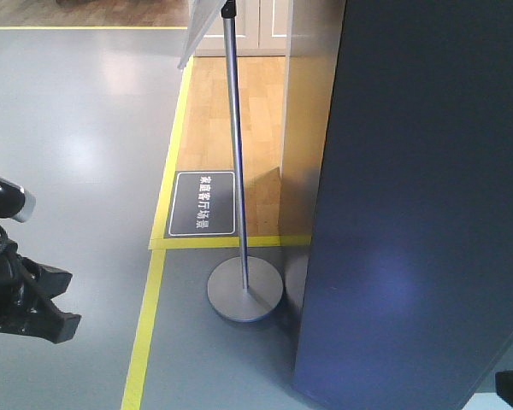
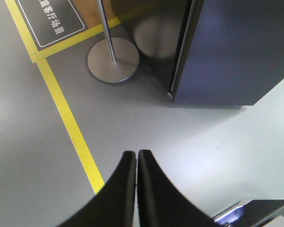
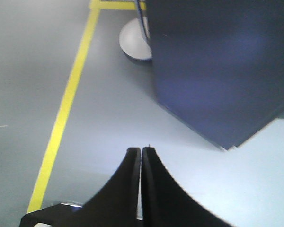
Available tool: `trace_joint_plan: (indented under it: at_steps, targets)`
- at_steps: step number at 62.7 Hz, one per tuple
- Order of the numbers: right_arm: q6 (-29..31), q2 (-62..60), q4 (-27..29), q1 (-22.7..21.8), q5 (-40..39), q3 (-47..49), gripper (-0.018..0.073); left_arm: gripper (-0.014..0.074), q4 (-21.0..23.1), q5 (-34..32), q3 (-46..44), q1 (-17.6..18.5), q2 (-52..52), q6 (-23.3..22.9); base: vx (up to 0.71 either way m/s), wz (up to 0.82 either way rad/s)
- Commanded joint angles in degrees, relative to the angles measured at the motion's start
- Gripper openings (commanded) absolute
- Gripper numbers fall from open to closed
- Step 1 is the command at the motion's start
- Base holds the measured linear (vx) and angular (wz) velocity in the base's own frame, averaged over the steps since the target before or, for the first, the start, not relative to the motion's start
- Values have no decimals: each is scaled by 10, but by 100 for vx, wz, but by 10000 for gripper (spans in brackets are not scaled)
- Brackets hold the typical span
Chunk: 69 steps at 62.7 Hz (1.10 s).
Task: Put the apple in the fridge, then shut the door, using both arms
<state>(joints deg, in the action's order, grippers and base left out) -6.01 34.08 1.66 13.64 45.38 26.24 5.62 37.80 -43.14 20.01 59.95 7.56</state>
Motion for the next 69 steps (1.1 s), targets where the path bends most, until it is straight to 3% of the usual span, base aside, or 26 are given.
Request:
trace_joint_plan:
  at_steps: [1,13,22,29,37,47,69]
  targets:
    - [-45,33,-47,-5,-43,28,-9,-6,5,-27,-15,-1,-10,-5,0,0]
    - [-108,104,-154,-5,-41,86,-4,-6,5,-27,-15,-1,-10,-5,0,0]
    - [-123,156,-181,-10,-43,128,-3,-6,5,-27,-15,-1,-10,-5,0,0]
    - [-116,191,-174,-68,-52,155,-3,-6,5,-27,-15,-1,-10,-5,0,0]
    - [-40,215,-116,-148,-94,182,-3,-6,5,-27,-15,-1,-10,-5,0,0]
    - [-7,225,-54,-218,-166,214,-3,-6,5,-27,-15,-1,-10,-5,0,0]
    - [12,227,-60,-230,-333,256,-3,-6,5,-28,-15,-1,-10,-5,0,0]
